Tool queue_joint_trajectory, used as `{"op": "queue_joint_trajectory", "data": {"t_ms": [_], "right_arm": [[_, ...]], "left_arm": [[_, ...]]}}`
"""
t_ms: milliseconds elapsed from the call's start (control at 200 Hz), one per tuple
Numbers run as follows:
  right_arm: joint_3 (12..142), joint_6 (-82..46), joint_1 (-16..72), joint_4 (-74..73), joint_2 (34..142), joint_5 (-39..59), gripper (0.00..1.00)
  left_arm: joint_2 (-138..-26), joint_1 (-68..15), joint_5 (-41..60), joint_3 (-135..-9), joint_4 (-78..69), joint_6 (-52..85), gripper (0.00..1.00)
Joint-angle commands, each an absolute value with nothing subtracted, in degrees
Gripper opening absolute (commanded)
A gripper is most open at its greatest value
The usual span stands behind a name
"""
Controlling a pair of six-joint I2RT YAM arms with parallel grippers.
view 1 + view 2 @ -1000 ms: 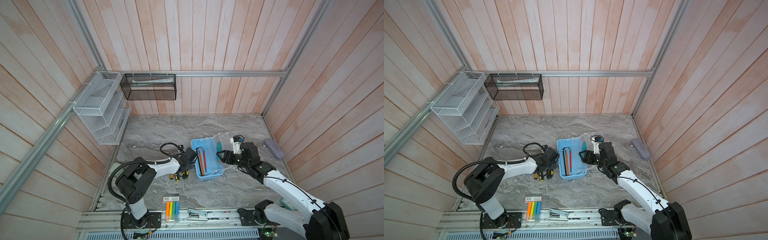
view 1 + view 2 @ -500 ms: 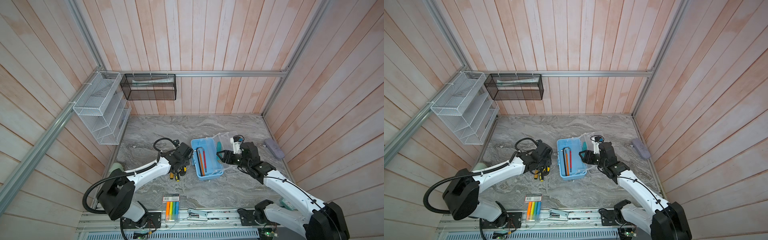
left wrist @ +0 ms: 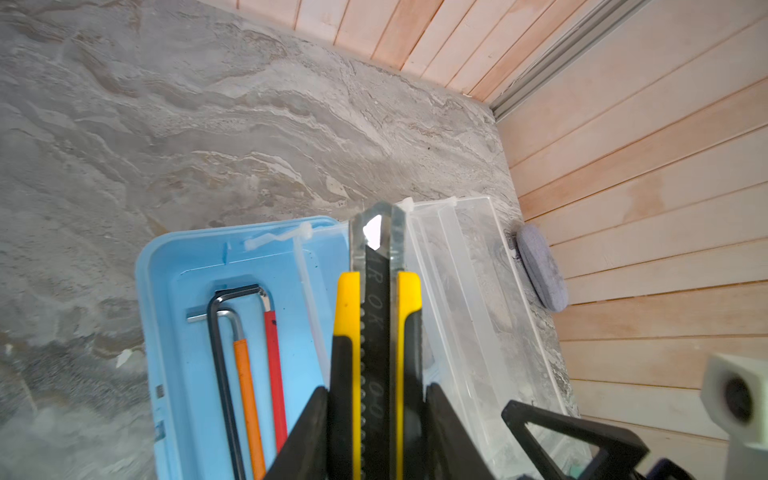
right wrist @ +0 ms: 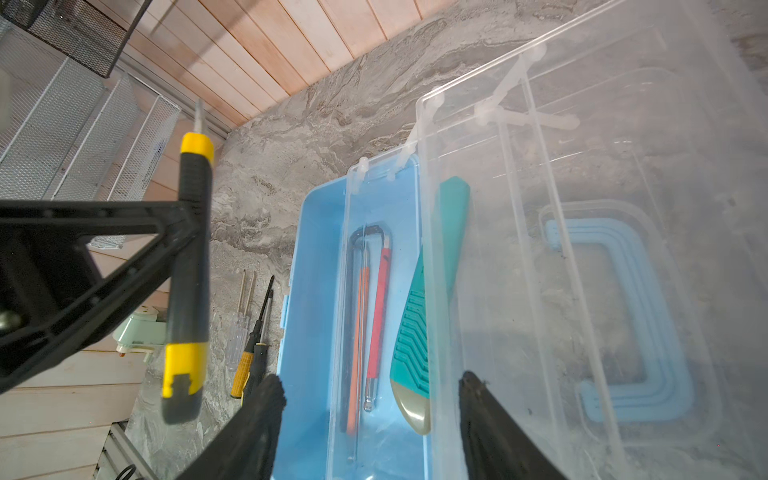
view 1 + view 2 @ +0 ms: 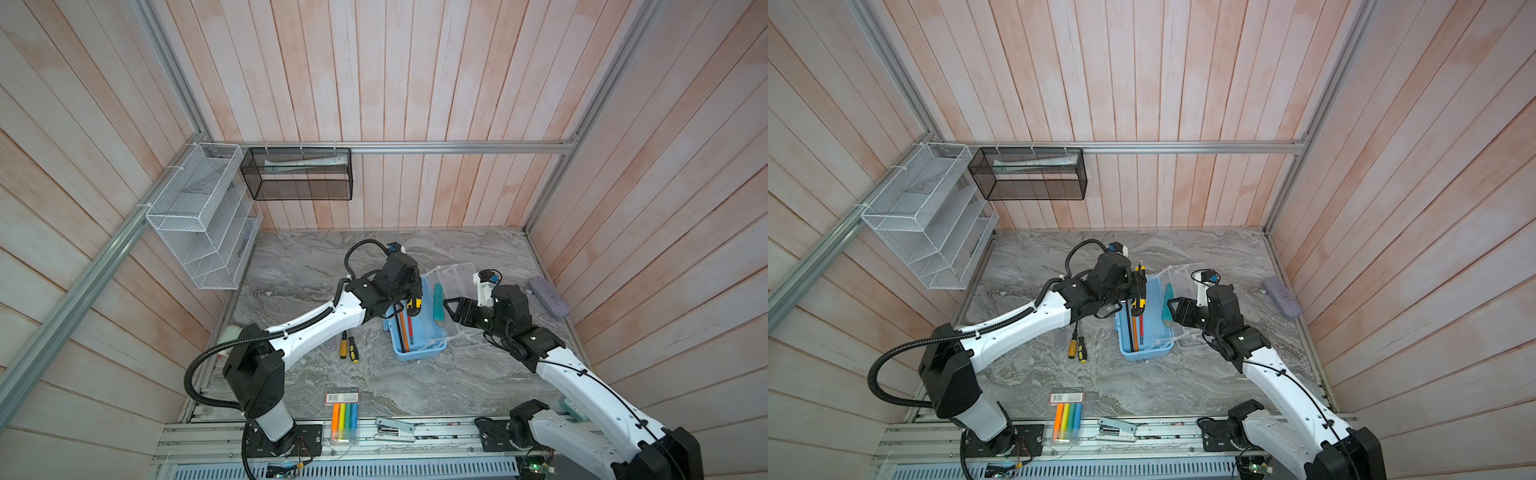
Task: Pack the tool kit
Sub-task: 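Carry the utility knife with the left gripper into the blue box, then open the left gripper over the box and withdraw it toward the screwdrivers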
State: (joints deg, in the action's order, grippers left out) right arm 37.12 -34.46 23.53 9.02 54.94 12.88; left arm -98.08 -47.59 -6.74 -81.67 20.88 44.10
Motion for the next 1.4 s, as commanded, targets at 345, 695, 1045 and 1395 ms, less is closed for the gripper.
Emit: {"op": "queue_joint_trajectory", "data": {"t_ms": [345, 695, 1045, 1395], "right_arm": [[38.51, -33.07, 21.36, 12.22, 53.59, 12.48, 0.66], [37.6, -32.7, 20.56, 11.12, 54.17, 13.27, 0.66], [38.12, -32.7, 20.49, 11.0, 54.23, 13.84, 0.66], [39.81, -31.26, 20.56, 13.94, 52.26, 15.47, 0.63]], "left_arm": [[-110.54, -47.99, -3.1, -90.59, 18.45, 45.09, 0.0], [-114.62, -48.12, -2.03, -91.64, 18.82, 47.09, 0.01], [-111.74, -49.0, -2.81, -89.02, 18.27, 47.99, 0.5], [-98.75, -49.04, -9.08, -76.58, 15.85, 43.81, 0.6]]}}
